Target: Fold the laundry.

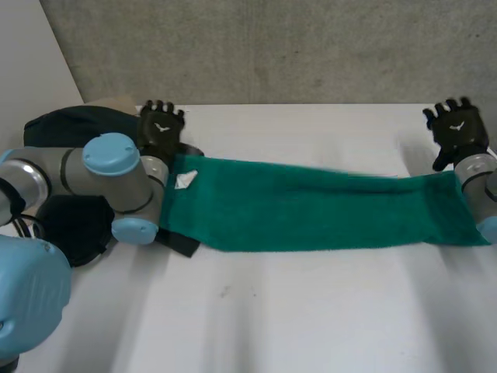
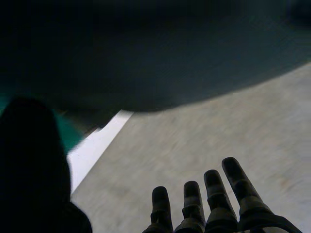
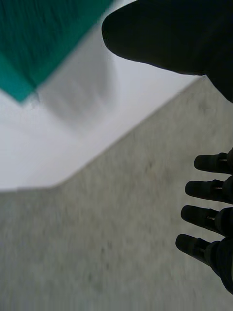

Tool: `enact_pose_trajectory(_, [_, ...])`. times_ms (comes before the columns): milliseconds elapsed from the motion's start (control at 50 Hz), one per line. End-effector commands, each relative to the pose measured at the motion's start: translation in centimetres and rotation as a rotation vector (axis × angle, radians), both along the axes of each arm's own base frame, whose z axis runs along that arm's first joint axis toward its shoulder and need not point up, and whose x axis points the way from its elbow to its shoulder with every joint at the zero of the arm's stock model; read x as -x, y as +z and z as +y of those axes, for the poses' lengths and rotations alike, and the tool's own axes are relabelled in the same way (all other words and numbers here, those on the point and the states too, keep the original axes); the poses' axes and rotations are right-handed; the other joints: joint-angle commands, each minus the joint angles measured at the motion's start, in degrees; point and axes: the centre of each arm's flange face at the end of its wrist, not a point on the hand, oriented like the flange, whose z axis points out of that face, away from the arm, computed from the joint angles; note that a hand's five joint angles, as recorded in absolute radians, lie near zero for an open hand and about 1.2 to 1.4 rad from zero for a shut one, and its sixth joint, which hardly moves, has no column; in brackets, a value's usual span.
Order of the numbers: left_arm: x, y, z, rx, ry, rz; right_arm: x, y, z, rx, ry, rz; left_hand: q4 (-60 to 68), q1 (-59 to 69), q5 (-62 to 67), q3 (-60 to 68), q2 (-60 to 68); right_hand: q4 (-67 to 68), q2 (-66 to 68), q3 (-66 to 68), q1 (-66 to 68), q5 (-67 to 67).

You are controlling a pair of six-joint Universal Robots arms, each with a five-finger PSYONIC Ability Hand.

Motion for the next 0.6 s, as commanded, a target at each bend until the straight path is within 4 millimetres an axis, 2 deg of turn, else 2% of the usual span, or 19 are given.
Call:
enact_pose_trajectory(20, [-0.7, 3.1, 1.7, 0.04, -0.013, 0.009, 0.0, 1.2, 0.1, 0.025, -0.014, -0.043, -0.31, 0.25, -1.54, -0.85, -0.5, -2.05, -2.05, -2.01, -2.75, -2.32])
enact_pose_trajectory(40, [-0.4, 4.2, 2.4, 0.058, -0.04, 0.028, 0.0, 1.6, 0.3, 0.026, -0.012, -0.052, -0.48, 0.09, -1.71, -1.02, -0.66, -2.05, -2.05, -2.01, -2.75, -2.32])
enact_pose_trajectory(160, [0.4, 6.5, 5.0, 0.069, -0.087, 0.079, 0.2, 3.5, 1.7, -0.015, -0.015, -0.086, -0.98, -0.42, -2.21, -1.52, -1.17, -1.21, -1.22, -1.17, -1.92, -1.48])
enact_pose_trajectory(240, [0.5, 7.0, 6.8, 0.048, -0.108, 0.083, 0.4, 6.1, 4.3, -0.088, -0.021, -0.086, -1.15, -0.59, -2.38, -1.69, -1.34, 0.3, 0.29, 0.34, -0.41, 0.03])
enact_pose_trajectory(260, [0.4, 7.3, 7.2, 0.048, -0.111, 0.083, 0.4, 7.0, 5.6, -0.132, -0.014, -0.08, -1.15, -0.59, -2.38, -1.69, -1.34, 0.48, 0.47, 0.51, -0.23, 0.2])
enact_pose_trajectory(320, [-0.1, 8.5, 8.7, 0.05, -0.118, 0.088, 0.4, 7.6, 7.6, -0.214, 0.0, -0.072, -1.32, -0.75, -2.55, -1.86, -1.51, 1.81, 1.8, 1.85, 1.1, 1.54])
enact_pose_trajectory(340, [-0.3, 8.6, 9.0, 0.048, -0.119, 0.089, 0.8, 7.5, 8.5, -0.268, 0.004, -0.065, -1.49, -0.92, -2.72, -2.02, -1.67, 4.32, 4.31, 4.36, 3.61, 4.05])
enact_pose_trajectory(400, [-0.7, 8.9, 10.5, 0.026, -0.131, 0.108, 2.6, 6.5, 9.5, -0.365, -0.017, -0.057, -1.66, -1.09, -2.89, -2.19, -1.84, 6.87, 6.86, 6.9, 6.16, 6.59])
enact_pose_trajectory(420, [-0.7, 9.0, 10.8, 0.021, -0.135, 0.117, 3.7, 5.5, 10.2, -0.421, -0.027, -0.047, -1.66, -1.09, -2.89, -2.19, -1.84, 7.54, 7.53, 7.57, 6.83, 7.26])
enact_pose_trajectory(460, [-0.8, 9.4, 11.9, 0.005, -0.15, 0.155, 4.4, 4.4, 10.8, -0.465, -0.028, -0.027, -1.66, -1.09, -2.89, -2.19, -1.84, 9.38, 9.37, 9.42, 8.67, 9.11])
enact_pose_trajectory(500, [-1.0, 9.4, 12.4, -0.01, -0.159, 0.18, 5.1, 3.2, 11.4, -0.492, -0.022, 0.017, -1.66, -1.09, -2.89, -2.19, -1.84, 10.4, 10.39, 10.44, 9.69, 10.13])
enact_pose_trajectory(600, [-1.0, 8.8, 13.4, -0.055, -0.187, 0.22, 5.3, 1.7, 11.4, -0.473, -0.018, 0.075, -1.49, -0.92, -2.72, -2.03, -1.67, 10.57, 10.56, 10.61, 9.86, 10.3])
